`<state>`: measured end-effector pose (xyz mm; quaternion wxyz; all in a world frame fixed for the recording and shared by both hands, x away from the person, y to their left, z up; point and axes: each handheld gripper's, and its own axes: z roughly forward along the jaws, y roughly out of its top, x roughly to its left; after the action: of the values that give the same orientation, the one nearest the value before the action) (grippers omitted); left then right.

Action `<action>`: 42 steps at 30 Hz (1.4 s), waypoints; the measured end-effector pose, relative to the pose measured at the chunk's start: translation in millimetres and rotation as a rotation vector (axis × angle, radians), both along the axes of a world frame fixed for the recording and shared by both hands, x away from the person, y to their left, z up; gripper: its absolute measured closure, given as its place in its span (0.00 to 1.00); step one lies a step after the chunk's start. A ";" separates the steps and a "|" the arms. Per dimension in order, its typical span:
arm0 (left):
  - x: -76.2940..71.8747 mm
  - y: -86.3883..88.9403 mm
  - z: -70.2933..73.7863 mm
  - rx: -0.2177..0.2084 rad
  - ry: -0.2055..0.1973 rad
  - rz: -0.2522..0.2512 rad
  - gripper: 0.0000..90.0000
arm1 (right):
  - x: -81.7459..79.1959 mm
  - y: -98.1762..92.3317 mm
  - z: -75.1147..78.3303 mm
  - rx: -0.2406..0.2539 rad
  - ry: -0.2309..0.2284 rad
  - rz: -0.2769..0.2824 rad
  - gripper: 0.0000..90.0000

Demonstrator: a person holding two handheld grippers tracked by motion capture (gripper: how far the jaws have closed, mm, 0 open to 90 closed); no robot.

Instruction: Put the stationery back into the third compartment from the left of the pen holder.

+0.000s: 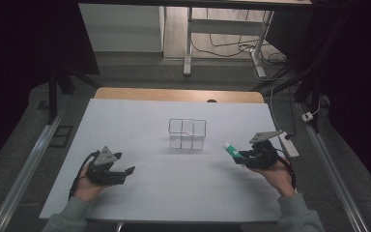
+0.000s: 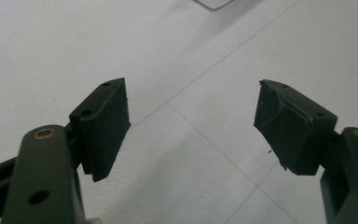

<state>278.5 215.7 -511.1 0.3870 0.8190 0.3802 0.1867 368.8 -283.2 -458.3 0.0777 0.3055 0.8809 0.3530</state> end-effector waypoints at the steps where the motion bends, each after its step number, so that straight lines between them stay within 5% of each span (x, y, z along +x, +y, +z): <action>1: -0.5 -0.7 0.7 -0.001 -0.003 0.001 0.29 | -0.5 2.4 0.4 0.001 -0.001 0.006 0.71; 42: 0.8 -60.8 12.8 0.099 -0.035 -0.147 0.29 | -6.3 74.1 -18.4 -0.034 0.016 0.155 0.71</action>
<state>279.2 154.8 -498.3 0.3652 0.8594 0.3026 0.1909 362.5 -209.1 -476.8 0.0483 0.2377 0.9085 0.3403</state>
